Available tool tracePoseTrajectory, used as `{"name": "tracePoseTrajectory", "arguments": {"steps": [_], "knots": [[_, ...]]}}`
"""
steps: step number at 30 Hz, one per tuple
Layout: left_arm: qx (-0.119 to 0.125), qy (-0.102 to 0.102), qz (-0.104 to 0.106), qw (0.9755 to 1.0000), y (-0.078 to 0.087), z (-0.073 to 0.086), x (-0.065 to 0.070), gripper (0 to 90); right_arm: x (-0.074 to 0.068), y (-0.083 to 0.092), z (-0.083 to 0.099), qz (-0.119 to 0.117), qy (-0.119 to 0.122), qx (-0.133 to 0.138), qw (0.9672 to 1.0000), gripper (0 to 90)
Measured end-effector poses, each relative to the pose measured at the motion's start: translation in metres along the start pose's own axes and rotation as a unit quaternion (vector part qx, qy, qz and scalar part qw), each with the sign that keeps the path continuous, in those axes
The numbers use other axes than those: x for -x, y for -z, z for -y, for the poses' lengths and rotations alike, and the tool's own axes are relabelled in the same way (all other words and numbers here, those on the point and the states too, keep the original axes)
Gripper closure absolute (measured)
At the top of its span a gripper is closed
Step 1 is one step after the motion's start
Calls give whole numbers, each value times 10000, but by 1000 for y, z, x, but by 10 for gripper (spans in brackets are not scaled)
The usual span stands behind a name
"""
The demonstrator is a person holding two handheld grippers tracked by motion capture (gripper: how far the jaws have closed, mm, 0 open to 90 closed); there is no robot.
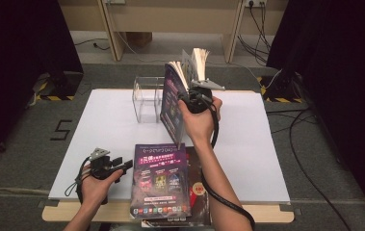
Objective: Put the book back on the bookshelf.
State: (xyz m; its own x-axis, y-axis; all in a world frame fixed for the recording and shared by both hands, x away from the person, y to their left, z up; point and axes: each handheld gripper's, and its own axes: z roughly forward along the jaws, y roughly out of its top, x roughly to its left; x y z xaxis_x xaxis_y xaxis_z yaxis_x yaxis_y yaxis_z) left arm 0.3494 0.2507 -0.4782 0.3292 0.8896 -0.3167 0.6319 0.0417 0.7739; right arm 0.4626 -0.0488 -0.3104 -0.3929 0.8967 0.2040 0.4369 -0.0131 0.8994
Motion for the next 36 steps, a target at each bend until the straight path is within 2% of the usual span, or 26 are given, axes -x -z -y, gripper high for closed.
{"name": "tracePoseTrajectory", "arguments": {"steps": [3,9,11,15,20,22,25,28,32,36], "knots": [[-4,-2,4,10000,0,0,0,471,-2,-3,1,238,168,-124,9995,669],[-17,-10,18,10000,0,0,0,471,-1,-6,2,267,133,-163,9994,685],[-13,-16,13,10000,0,0,0,471,-1,-6,3,263,37,-129,9996,687],[-16,-6,17,10000,0,0,0,471,-2,-7,5,348,3,-120,9993,687],[-18,-9,24,10000,0,0,0,471,0,-8,4,258,9,-142,9996,812],[-20,-18,30,10000,0,0,1,471,0,-8,3,315,54,-187,9993,828],[-12,-18,39,10000,-1,0,1,471,2,-9,3,344,-8,-187,9992,830],[-10,-21,41,10000,-1,1,2,471,4,-9,2,373,-129,-136,9991,831],[-8,-18,38,10000,0,0,1,471,2,-8,3,370,-186,112,9991,832],[-9,-10,45,10000,0,0,0,471,-3,-10,3,378,-81,263,9989,832]]}}
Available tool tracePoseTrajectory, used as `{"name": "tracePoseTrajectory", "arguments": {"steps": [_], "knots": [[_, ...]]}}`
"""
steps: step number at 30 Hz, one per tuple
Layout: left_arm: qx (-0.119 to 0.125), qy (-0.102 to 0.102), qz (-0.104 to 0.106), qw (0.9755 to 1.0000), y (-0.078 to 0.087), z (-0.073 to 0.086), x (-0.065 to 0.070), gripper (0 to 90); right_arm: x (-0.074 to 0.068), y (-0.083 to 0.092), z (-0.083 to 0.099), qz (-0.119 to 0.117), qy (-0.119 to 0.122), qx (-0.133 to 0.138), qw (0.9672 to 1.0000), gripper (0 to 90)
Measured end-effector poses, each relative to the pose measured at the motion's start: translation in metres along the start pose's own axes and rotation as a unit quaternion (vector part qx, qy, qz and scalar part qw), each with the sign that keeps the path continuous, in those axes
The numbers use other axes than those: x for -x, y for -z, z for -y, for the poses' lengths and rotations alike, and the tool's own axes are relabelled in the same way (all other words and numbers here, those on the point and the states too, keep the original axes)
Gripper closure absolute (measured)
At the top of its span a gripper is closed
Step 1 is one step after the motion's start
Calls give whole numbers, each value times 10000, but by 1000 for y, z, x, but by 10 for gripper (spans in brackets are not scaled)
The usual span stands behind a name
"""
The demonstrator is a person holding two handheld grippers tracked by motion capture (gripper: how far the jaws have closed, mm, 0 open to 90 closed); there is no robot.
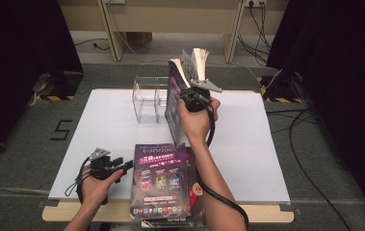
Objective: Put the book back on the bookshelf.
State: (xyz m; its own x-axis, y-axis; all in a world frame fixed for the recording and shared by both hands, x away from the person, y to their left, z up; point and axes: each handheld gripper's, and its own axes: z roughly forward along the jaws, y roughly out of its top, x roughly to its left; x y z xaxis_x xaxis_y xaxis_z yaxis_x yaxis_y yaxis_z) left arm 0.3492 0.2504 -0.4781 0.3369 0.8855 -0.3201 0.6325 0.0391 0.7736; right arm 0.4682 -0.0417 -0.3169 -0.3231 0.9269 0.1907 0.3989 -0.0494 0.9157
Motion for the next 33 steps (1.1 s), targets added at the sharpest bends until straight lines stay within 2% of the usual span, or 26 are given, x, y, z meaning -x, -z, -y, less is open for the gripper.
{"name": "tracePoseTrajectory", "arguments": {"steps": [7,15,26,33], "knots": [[35,19,2,10000,1,-1,0,470,-11,-6,-3,-27,114,207,9997,832],[29,24,11,10000,1,-1,-1,468,-13,-17,-15,61,144,494,9987,832],[37,36,11,10000,1,-1,-2,468,-17,-37,-21,96,133,575,9982,832],[47,49,10,10000,1,-1,-3,467,-18,-48,-13,187,187,549,9981,832]]}}
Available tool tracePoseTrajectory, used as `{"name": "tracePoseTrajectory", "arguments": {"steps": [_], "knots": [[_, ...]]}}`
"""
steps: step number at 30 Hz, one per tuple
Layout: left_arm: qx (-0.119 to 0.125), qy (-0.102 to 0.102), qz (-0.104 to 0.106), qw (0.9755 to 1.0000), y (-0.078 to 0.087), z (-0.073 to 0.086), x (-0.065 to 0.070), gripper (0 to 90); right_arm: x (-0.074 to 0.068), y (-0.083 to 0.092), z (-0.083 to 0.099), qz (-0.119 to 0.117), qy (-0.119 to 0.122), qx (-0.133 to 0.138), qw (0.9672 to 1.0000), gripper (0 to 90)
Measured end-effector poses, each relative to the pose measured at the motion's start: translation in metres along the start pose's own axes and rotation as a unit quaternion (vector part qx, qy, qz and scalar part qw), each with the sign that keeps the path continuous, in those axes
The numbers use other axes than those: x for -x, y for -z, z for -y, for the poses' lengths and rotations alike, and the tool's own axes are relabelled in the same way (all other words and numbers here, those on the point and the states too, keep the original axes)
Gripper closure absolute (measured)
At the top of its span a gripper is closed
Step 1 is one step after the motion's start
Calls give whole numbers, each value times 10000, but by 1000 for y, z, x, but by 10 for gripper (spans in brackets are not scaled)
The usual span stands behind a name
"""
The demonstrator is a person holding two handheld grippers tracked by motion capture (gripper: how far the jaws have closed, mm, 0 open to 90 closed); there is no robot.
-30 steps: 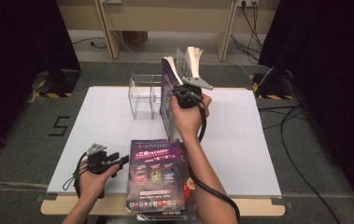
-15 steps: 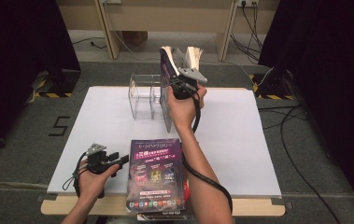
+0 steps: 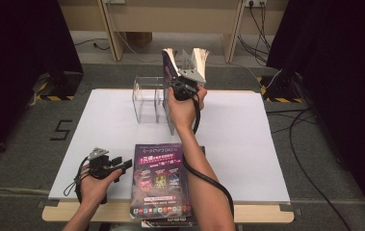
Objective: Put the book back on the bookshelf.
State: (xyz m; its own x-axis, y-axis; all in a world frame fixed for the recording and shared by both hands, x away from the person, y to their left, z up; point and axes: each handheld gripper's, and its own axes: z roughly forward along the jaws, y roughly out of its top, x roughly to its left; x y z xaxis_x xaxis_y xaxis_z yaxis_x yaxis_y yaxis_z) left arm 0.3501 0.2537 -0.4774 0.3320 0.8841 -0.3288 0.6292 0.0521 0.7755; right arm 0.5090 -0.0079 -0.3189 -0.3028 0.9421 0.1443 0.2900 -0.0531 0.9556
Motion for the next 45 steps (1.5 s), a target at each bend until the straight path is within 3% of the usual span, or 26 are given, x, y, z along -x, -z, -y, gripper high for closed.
{"name": "tracePoseTrajectory", "arguments": {"steps": [13,21,30,45], "knots": [[-27,-25,7,10000,-1,1,1,466,2,6,12,76,138,-62,9999,825],[-23,-12,12,10000,-1,1,2,465,6,15,11,19,174,-347,9992,808],[-23,-2,25,10000,-1,2,2,465,12,25,5,-171,-32,-571,9982,763],[-31,-15,44,10000,0,1,1,463,13,10,-4,-176,-117,-842,9962,702]]}}
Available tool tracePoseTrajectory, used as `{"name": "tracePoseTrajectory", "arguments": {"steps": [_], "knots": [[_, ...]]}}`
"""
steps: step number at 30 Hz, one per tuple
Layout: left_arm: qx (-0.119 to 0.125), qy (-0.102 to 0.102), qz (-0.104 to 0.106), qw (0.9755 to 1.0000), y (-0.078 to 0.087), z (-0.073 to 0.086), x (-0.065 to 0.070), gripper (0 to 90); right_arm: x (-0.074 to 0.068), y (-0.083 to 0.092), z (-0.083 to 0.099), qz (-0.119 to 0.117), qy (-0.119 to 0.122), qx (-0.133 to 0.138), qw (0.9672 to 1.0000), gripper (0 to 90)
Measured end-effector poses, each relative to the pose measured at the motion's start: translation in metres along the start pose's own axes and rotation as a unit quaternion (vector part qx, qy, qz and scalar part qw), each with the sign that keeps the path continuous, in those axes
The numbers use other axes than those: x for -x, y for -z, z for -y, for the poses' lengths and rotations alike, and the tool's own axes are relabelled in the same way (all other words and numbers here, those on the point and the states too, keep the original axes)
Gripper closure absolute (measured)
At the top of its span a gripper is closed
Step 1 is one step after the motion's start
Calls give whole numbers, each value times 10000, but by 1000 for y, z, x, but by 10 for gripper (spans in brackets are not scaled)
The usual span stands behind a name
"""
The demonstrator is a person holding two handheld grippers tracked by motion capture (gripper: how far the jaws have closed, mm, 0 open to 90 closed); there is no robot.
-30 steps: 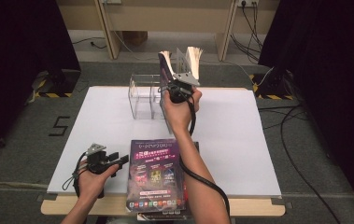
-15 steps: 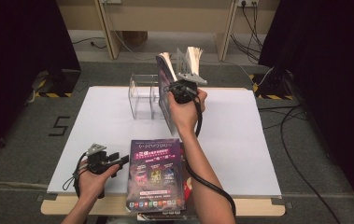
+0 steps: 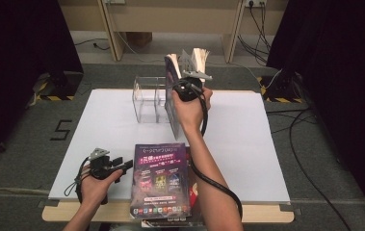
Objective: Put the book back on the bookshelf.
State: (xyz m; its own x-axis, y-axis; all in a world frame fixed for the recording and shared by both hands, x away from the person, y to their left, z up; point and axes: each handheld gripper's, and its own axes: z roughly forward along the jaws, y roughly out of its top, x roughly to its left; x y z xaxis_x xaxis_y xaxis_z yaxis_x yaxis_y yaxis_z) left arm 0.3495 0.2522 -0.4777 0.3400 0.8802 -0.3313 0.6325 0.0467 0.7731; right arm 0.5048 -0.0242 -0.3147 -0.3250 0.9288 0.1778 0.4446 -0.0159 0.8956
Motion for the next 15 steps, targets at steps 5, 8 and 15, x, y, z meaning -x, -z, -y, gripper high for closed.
{"name": "tracePoseTrajectory", "arguments": {"steps": [5,8,15], "knots": [[-2,0,2,10000,0,0,0,464,0,-5,-1,58,-8,-123,9999,719],[-4,14,4,10000,0,0,0,463,0,-7,-1,81,-22,-209,9997,745],[-8,28,14,10000,-1,0,0,463,-2,-11,-4,287,-22,-504,9983,823]]}}
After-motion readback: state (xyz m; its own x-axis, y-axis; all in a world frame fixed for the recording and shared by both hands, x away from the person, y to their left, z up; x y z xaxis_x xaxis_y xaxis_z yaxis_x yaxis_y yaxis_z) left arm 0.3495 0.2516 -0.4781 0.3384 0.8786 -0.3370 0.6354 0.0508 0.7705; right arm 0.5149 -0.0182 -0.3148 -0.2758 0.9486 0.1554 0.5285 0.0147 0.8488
